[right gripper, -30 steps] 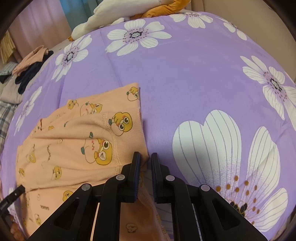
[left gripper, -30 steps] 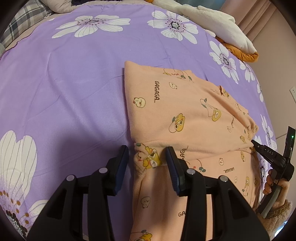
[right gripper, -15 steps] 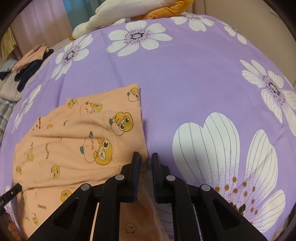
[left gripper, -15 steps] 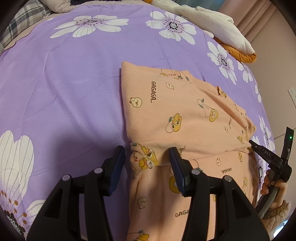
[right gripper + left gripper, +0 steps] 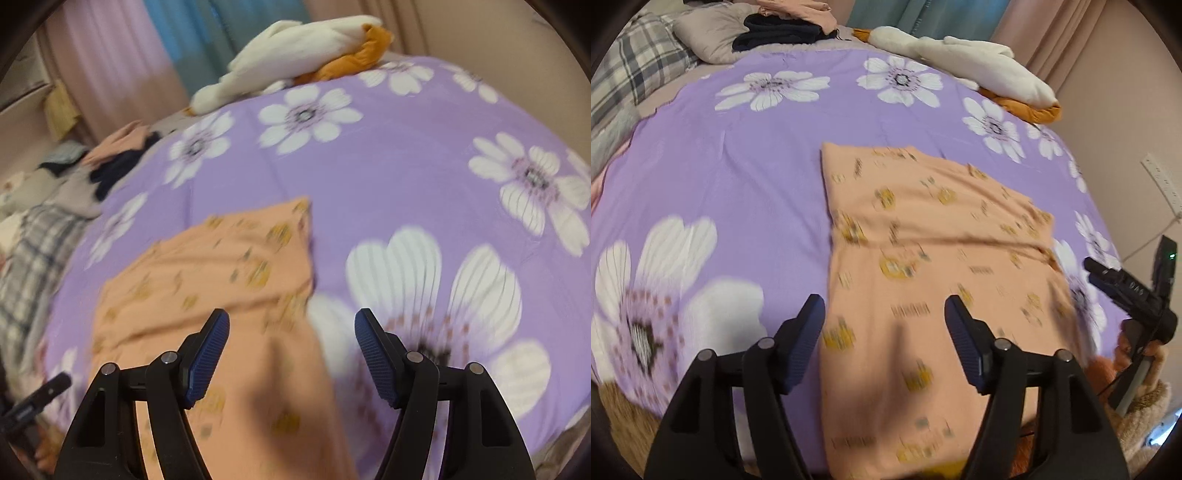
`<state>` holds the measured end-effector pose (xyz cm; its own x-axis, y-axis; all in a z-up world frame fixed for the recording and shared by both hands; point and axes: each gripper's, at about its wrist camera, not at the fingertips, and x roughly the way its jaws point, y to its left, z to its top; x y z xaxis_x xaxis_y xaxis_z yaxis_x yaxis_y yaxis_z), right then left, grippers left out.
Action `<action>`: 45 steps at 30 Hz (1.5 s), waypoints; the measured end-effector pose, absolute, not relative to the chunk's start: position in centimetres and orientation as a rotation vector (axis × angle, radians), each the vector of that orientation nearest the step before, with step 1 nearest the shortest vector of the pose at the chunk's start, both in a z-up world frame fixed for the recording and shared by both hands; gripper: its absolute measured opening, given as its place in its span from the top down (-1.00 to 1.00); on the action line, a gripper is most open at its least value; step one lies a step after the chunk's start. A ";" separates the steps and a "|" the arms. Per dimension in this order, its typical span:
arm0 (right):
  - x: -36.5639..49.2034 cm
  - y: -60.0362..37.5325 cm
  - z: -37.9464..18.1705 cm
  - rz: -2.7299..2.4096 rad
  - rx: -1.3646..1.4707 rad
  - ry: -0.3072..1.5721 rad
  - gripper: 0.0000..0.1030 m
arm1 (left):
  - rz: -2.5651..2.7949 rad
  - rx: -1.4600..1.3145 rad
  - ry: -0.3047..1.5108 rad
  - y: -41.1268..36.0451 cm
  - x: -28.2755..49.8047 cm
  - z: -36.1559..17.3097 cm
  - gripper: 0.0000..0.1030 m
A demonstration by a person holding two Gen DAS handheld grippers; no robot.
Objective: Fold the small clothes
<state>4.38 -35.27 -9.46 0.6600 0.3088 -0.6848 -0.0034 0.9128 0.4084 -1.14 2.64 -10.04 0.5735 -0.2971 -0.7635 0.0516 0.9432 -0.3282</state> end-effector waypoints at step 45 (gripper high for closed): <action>-1.5 -34.4 -9.9 0.336 0.382 0.858 0.97 | -0.254 -0.567 0.945 2.8 -5.0 -11.5 0.88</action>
